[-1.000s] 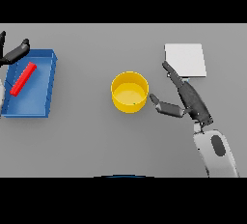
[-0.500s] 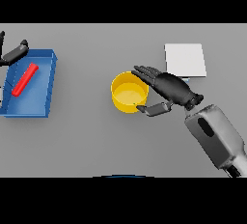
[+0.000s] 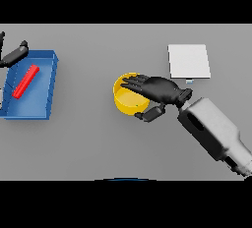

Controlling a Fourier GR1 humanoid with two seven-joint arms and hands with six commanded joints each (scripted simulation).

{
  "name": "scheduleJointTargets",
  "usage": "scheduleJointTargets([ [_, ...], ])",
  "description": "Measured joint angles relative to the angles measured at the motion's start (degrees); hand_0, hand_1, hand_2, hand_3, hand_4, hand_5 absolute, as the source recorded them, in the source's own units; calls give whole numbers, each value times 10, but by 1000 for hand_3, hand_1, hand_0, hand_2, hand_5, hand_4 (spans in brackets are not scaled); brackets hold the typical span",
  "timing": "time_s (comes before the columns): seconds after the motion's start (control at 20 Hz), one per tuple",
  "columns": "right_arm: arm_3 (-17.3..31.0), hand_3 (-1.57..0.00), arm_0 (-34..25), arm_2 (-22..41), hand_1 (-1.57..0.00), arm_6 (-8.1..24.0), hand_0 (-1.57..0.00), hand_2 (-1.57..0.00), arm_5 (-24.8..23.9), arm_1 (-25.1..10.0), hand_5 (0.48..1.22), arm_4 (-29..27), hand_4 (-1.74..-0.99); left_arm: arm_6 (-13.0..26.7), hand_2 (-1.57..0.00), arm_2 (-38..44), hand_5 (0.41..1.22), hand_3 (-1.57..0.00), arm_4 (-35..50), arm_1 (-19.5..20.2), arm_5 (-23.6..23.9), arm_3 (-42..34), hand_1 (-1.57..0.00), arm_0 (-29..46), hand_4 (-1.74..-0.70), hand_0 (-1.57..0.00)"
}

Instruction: Pick up the red beaker and tilt it to pour out 1 green nut into yellow bowl. Pick up the yellow bowl and place it on the metallic measuring scale.

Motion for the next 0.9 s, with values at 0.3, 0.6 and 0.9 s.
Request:
scheduleJointTargets([
  [0.3,42,1,-23,27,1,-9,1,1,7,12,676,20,-1260,-2,1,2,724,1,2,-2,-1,13,1,-12,-798,1],
  [0.6,81,-1,-35,38,1,-25,1,1,23,14,702,23,-1281,1,1,1,727,1,3,-1,-3,3,1,-7,-790,1],
  [0.9,108,-88,-41,45,1,-37,1,-52,9,29,768,28,-1309,6,1,-1,732,1,1,-4,2,-14,1,7,-794,1],
])
